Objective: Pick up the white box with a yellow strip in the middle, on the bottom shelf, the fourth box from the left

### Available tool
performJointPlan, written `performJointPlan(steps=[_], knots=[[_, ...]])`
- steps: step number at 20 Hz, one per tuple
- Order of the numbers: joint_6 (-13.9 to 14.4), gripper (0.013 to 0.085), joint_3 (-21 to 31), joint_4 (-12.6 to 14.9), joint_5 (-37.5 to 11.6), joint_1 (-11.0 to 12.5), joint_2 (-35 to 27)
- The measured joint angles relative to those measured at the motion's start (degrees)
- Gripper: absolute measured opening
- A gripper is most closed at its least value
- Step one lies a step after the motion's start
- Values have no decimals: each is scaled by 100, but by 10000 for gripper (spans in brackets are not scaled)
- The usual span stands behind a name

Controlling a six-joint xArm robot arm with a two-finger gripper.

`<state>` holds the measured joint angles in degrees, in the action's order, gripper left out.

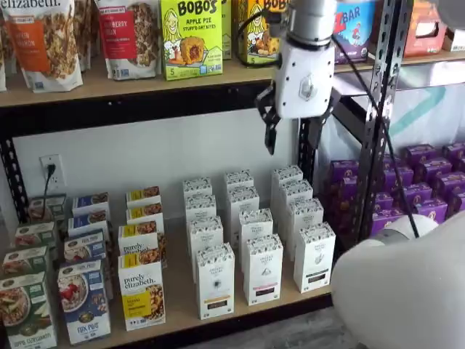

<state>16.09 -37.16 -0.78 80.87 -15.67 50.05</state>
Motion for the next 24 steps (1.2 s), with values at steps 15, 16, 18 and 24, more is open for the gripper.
performJointPlan(steps=[15,16,18,24], knots=[[702,850,365,310,-1557,-584,-1212],[705,850,382,312,-1706,-580,-1321],[691,850,394,305,-1929,-562,-1516],[681,850,379,334,-2517,-513,-2303]])
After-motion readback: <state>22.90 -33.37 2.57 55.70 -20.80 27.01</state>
